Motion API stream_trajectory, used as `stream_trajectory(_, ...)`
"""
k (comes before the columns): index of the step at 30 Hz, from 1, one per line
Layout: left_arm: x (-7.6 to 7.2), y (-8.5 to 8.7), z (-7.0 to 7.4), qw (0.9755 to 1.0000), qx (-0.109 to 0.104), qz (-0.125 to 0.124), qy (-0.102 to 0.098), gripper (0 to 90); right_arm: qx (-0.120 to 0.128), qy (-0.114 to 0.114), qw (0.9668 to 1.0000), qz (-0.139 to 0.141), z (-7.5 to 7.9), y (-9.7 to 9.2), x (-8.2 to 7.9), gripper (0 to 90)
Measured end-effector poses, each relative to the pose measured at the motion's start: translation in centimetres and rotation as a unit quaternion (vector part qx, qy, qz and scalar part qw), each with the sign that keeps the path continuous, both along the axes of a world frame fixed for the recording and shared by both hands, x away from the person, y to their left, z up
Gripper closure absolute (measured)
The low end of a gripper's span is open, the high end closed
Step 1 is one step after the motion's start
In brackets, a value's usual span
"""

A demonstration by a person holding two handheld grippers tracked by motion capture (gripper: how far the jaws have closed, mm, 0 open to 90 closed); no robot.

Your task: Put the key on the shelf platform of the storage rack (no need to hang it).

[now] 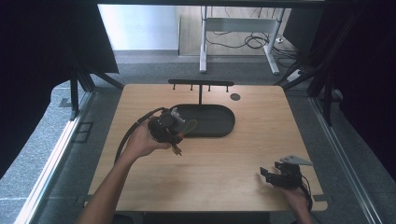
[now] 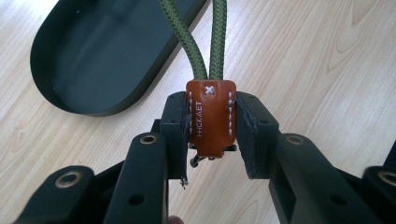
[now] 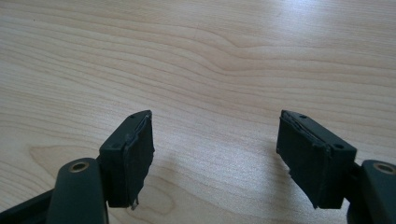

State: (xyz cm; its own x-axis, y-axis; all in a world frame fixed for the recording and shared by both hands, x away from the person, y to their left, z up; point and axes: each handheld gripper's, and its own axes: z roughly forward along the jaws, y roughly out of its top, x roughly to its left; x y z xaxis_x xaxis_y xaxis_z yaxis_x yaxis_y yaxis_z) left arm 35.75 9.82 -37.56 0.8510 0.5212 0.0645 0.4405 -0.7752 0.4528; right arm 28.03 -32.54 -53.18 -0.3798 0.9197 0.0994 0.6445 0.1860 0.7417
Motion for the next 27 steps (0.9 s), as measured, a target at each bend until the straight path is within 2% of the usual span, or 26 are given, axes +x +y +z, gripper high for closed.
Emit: stream_trajectory(27,0.87,-0.90,0.42,0.9999,0.014,-0.002,0.001,67.0,-0.010,0.005,0.9999,0.004,-0.40,0.22,0.10,28.1)
